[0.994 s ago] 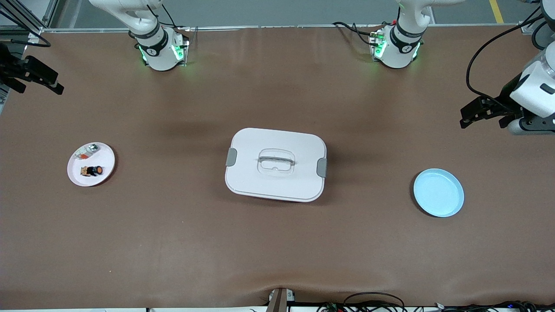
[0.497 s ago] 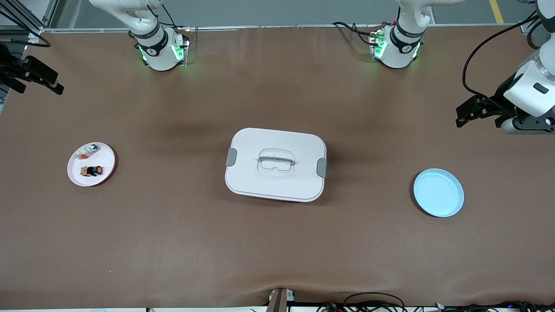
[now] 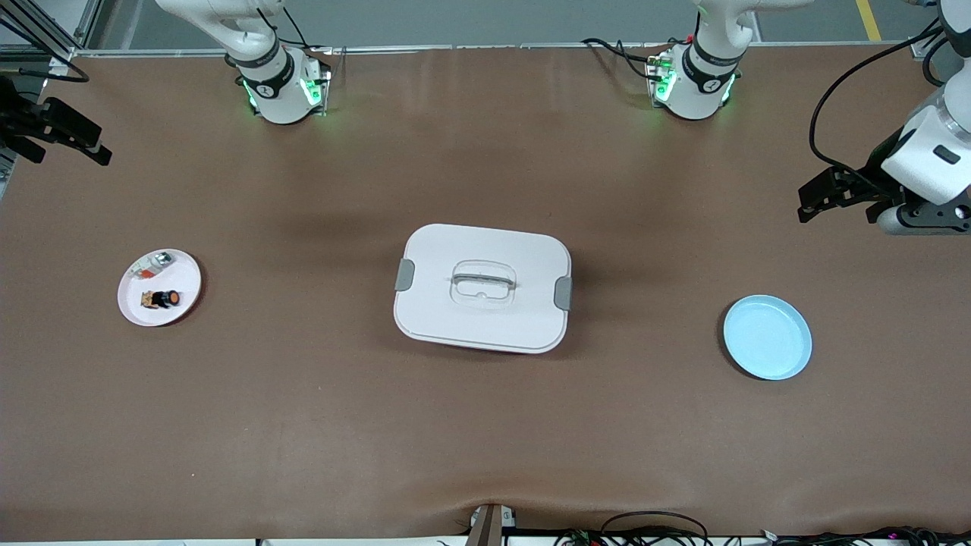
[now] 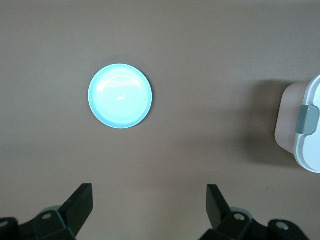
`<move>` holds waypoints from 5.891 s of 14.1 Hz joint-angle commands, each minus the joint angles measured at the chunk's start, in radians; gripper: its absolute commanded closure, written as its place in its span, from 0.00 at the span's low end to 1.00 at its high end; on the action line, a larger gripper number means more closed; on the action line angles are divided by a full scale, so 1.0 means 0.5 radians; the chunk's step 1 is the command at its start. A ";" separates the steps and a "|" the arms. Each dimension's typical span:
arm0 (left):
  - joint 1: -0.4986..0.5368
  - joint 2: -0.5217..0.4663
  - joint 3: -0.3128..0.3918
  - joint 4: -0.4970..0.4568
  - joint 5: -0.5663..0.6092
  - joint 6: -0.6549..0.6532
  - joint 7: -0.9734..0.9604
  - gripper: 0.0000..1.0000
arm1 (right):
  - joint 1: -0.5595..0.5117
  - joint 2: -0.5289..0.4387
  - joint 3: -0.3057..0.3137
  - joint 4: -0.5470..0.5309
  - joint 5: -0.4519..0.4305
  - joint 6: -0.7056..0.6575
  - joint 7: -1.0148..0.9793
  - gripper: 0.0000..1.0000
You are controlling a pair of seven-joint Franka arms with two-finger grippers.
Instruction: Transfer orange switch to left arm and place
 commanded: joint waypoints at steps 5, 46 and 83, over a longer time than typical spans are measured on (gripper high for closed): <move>0.032 0.004 -0.007 0.032 -0.028 -0.035 0.031 0.00 | 0.000 -0.027 0.002 -0.013 0.016 -0.006 -0.017 0.00; 0.023 0.001 -0.010 0.045 -0.025 -0.038 0.031 0.00 | 0.055 -0.021 -0.004 0.011 -0.027 -0.006 -0.017 0.00; 0.020 -0.005 -0.013 0.048 -0.010 -0.038 0.031 0.00 | 0.021 0.013 -0.010 0.020 -0.143 0.043 -0.250 0.00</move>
